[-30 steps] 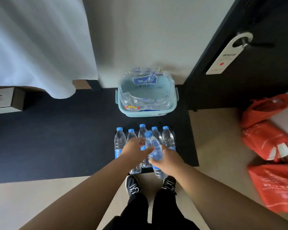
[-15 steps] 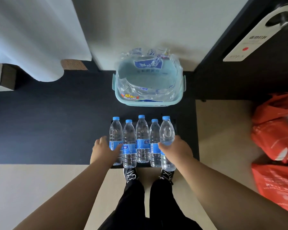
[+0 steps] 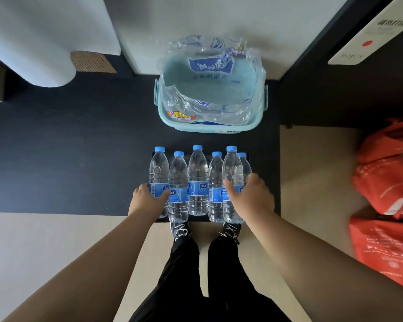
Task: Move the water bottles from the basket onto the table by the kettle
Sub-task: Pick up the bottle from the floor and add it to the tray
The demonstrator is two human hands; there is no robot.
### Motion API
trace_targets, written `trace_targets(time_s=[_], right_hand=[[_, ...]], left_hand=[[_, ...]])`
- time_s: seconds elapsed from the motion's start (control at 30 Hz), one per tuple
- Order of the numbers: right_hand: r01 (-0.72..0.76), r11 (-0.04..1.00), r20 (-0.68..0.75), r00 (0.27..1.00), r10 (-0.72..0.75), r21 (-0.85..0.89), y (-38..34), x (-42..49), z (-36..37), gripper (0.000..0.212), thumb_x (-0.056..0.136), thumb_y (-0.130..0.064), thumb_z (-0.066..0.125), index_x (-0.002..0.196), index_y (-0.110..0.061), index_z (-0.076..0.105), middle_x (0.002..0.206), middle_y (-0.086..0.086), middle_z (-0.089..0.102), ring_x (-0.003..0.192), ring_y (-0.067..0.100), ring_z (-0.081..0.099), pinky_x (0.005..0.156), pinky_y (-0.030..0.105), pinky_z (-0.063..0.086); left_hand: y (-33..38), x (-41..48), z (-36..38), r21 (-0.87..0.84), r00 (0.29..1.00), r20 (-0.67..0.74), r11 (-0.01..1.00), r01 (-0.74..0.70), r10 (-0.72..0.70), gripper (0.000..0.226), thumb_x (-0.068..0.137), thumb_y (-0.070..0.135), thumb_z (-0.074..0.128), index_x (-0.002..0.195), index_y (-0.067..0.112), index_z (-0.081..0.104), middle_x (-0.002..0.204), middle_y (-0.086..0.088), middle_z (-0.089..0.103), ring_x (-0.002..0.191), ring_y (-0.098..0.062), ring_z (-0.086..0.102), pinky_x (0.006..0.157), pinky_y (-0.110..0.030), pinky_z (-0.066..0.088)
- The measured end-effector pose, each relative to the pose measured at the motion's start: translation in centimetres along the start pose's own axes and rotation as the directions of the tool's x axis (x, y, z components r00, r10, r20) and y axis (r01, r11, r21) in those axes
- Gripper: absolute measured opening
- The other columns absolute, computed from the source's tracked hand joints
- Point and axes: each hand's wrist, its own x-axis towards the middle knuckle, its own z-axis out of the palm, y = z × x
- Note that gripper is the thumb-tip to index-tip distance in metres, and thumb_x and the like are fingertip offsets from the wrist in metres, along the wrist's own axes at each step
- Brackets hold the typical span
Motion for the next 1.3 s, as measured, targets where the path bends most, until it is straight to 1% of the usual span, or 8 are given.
trace_targets(time_s=[0.13, 0.27, 0.47, 0.6, 0.87, 1.0, 1.1, 1.3], right_hand=[[-0.018, 0.99, -0.012, 1.0, 0.02, 0.142, 1.7, 0.5, 0.5, 0.088, 0.085, -0.088, 0.043, 0.134, -0.016, 0.049, 0.126, 0.006, 0.059, 0.109, 0.025, 0.064, 0.09, 0.049, 0.059], [-0.053, 0.948, 0.124, 0.992, 0.014, 0.314, 2.4, 1.0, 1.7, 0.101, 0.081, -0.092, 0.04, 0.149, -0.017, 0.043, 0.144, 0.007, 0.052, 0.128, 0.029, 0.059, 0.1, 0.053, 0.057], [-0.157, 0.869, 0.211, 0.975, 0.062, 0.469, 2.5, 0.8, 3.2, 0.119, 0.07, -0.102, 0.034, 0.153, -0.017, 0.04, 0.149, 0.011, 0.048, 0.137, 0.032, 0.052, 0.11, 0.057, 0.049], [-0.212, 0.771, 0.245, 0.967, 0.074, 0.6, 2.6, 1.1, 4.3, 0.108, 0.075, -0.093, 0.047, 0.147, -0.014, 0.048, 0.144, 0.015, 0.052, 0.133, 0.036, 0.055, 0.11, 0.06, 0.049], [-0.402, 0.684, 0.404, 0.899, 0.169, 0.609, 2.0, 3.1, 3.2, 0.108, 0.083, -0.096, 0.018, 0.118, -0.006, 0.067, 0.111, 0.019, 0.066, 0.086, 0.029, 0.069, 0.072, 0.039, 0.058], [-0.427, 0.726, 0.379, 0.893, 0.244, 0.538, 1.6, 3.9, 2.9, 0.102, 0.086, -0.094, 0.012, 0.095, -0.007, 0.063, 0.084, 0.008, 0.053, 0.062, 0.018, 0.049, 0.054, 0.032, 0.037], [-0.39, 0.775, 0.336, 0.91, 0.243, 0.497, 1.7, 3.9, 2.7, 0.088, 0.084, -0.096, 0.014, 0.078, -0.016, 0.05, 0.07, 0.001, 0.046, 0.053, 0.014, 0.044, 0.049, 0.028, 0.032], [-0.402, 0.704, 0.331, 0.911, 0.245, 0.585, 2.5, 3.6, 2.7, 0.116, 0.068, -0.107, 0.02, 0.11, -0.007, 0.063, 0.072, -0.001, 0.05, 0.056, 0.012, 0.046, 0.05, 0.027, 0.036]], left_hand=[[-0.2, 0.5, -0.1, -0.02, 0.999, 0.04, 1.0, 0.0, 0.001, 0.065, 0.082, 0.066, 0.07, 0.126, 0.021, 0.054, 0.11, 0.002, 0.057, 0.069, -0.009, 0.064, 0.049, -0.025, 0.049], [-0.6, 1.0, 0.3, -0.075, 0.997, 0.082, 0.997, 0.012, -0.006, 0.06, 0.081, 0.064, 0.073, 0.121, 0.024, 0.054, 0.111, 0.0, 0.062, 0.078, -0.018, 0.073, 0.068, -0.041, 0.065], [-0.9, 0.7, 1.3, -0.085, 0.999, 0.048, 0.996, -0.004, 0.008, 0.064, 0.077, 0.071, 0.071, 0.116, 0.023, 0.053, 0.111, -0.001, 0.051, 0.087, -0.016, 0.064, 0.075, -0.044, 0.062], [0.0, 0.8, 2.0, -0.193, 0.995, 0.051, 0.977, 0.09, -0.081, 0.073, 0.065, 0.08, 0.07, 0.108, 0.022, 0.058, 0.114, -0.001, 0.049, 0.095, -0.022, 0.063, 0.087, -0.048, 0.059], [1.2, 1.9, 1.5, -0.386, 0.96, 0.132, 0.879, 0.279, -0.247, 0.109, 0.055, 0.088, 0.074, 0.132, 0.014, 0.05, 0.121, -0.009, 0.06, 0.098, -0.025, 0.065, 0.074, -0.042, 0.056], [1.4, 2.1, 1.4, -0.346, 0.953, 0.136, 0.888, 0.303, -0.272, 0.12, 0.05, 0.088, 0.075, 0.139, 0.013, 0.045, 0.13, -0.011, 0.057, 0.111, -0.032, 0.064, 0.091, -0.053, 0.057], [1.3, 1.9, 1.5, -0.34, 0.962, 0.12, 0.9, 0.272, -0.245, 0.116, 0.053, 0.084, 0.078, 0.137, 0.012, 0.043, 0.125, -0.008, 0.057, 0.1, -0.025, 0.063, 0.072, -0.042, 0.056], [2.3, 1.2, 1.2, -0.398, 0.981, 0.102, 0.897, 0.193, -0.166, 0.096, 0.058, 0.075, 0.084, 0.122, 0.02, 0.039, 0.105, 0.0, 0.059, 0.086, -0.017, 0.064, 0.057, -0.033, 0.052]])
